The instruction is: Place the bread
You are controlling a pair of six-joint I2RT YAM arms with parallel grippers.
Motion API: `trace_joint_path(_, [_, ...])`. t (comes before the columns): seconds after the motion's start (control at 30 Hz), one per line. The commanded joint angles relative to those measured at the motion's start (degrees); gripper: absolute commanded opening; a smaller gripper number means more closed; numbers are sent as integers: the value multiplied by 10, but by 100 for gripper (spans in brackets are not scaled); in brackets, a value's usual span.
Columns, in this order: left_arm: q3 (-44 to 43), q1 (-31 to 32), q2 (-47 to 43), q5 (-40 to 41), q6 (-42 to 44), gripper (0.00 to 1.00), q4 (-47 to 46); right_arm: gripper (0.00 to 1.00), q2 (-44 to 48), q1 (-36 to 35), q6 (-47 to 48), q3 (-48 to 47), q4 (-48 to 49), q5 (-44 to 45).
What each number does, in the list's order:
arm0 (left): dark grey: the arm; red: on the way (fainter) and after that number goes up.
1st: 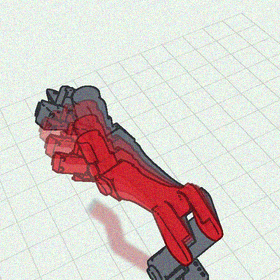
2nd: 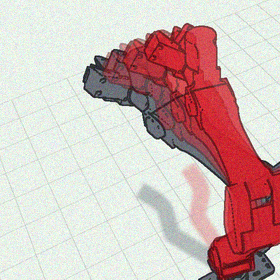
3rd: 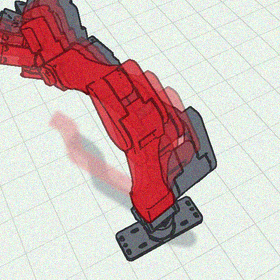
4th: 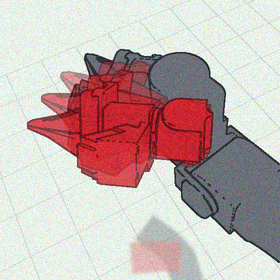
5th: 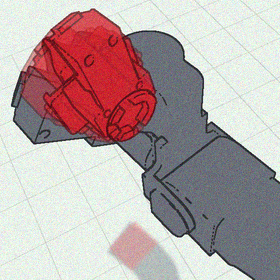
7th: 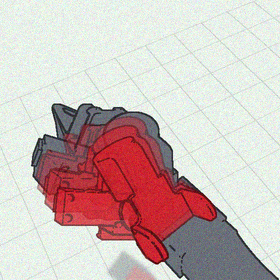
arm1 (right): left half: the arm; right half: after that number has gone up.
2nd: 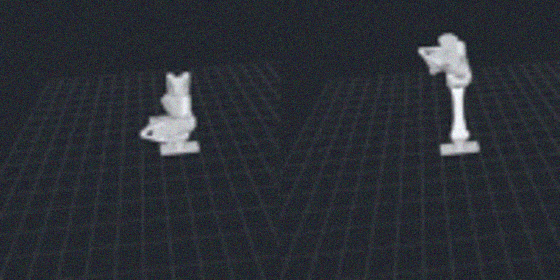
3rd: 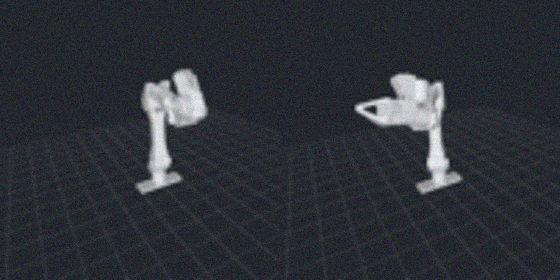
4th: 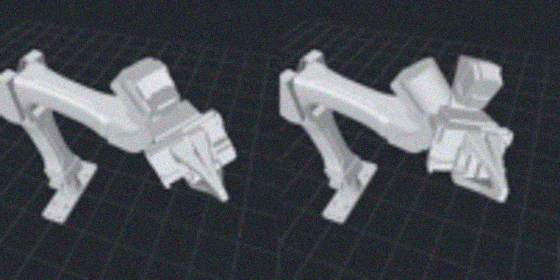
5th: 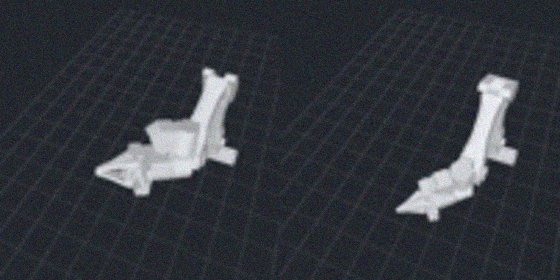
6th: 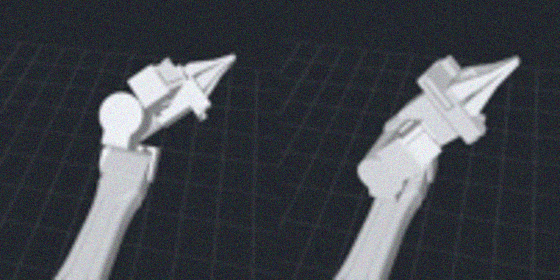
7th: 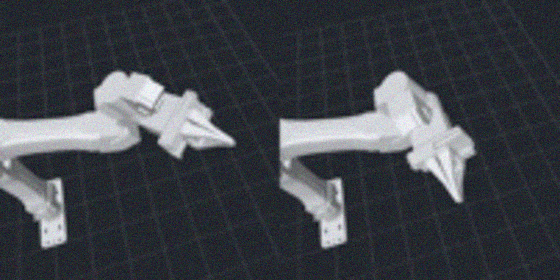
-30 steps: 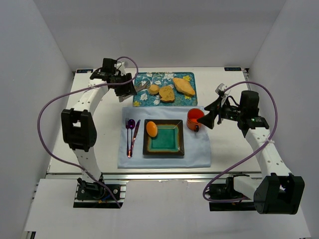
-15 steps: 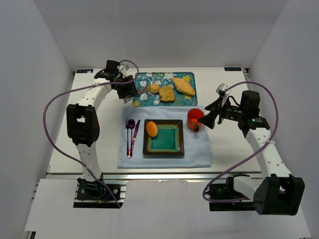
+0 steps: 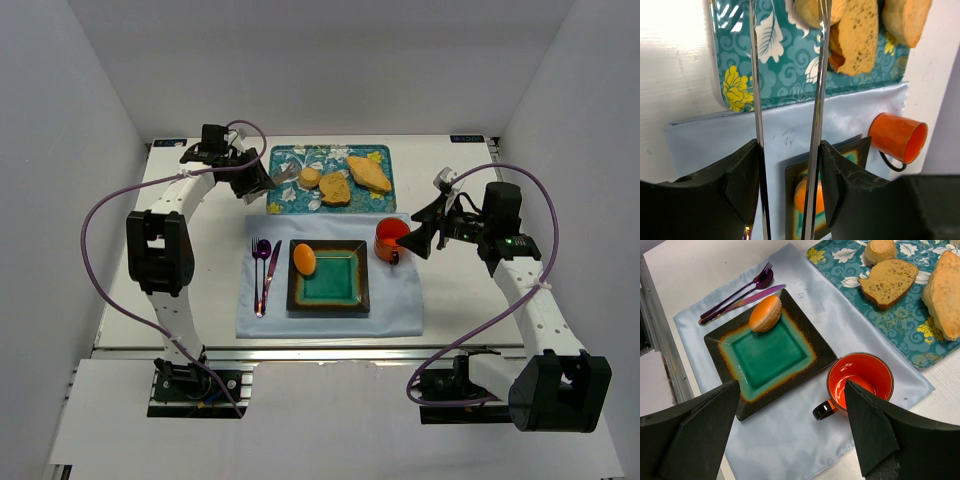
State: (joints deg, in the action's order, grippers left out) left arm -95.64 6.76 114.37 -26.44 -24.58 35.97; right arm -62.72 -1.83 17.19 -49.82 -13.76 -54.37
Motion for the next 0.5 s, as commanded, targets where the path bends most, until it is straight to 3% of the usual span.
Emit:
trace_joint_path(0.0, [4, -6, -48, -41, -23, 59, -38, 90, 5, 4, 9, -15, 4, -9])
trace_joint_path(0.47, [-3, -3, -1, -88, -35, 59, -43, 89, 4, 4, -1, -8, 19, -3])
